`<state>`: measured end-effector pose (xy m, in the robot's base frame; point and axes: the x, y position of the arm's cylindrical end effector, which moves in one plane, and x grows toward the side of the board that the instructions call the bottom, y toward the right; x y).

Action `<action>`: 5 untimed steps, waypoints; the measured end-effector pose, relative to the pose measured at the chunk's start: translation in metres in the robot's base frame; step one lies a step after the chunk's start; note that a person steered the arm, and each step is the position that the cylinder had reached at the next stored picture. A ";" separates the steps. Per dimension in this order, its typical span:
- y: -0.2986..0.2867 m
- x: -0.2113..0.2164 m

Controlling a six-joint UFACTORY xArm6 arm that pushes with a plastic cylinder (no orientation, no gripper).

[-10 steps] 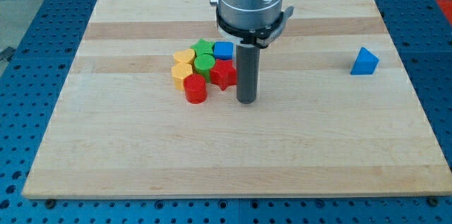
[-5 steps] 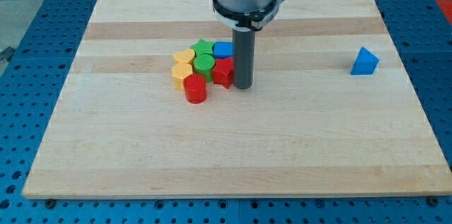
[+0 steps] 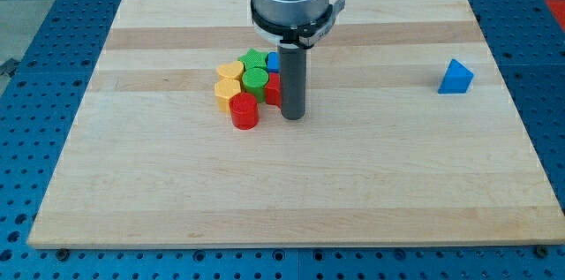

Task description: Adjust group of blocks

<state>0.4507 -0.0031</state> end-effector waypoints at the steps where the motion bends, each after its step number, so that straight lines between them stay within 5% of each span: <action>1: 0.000 -0.003; 5: 0.001 -0.010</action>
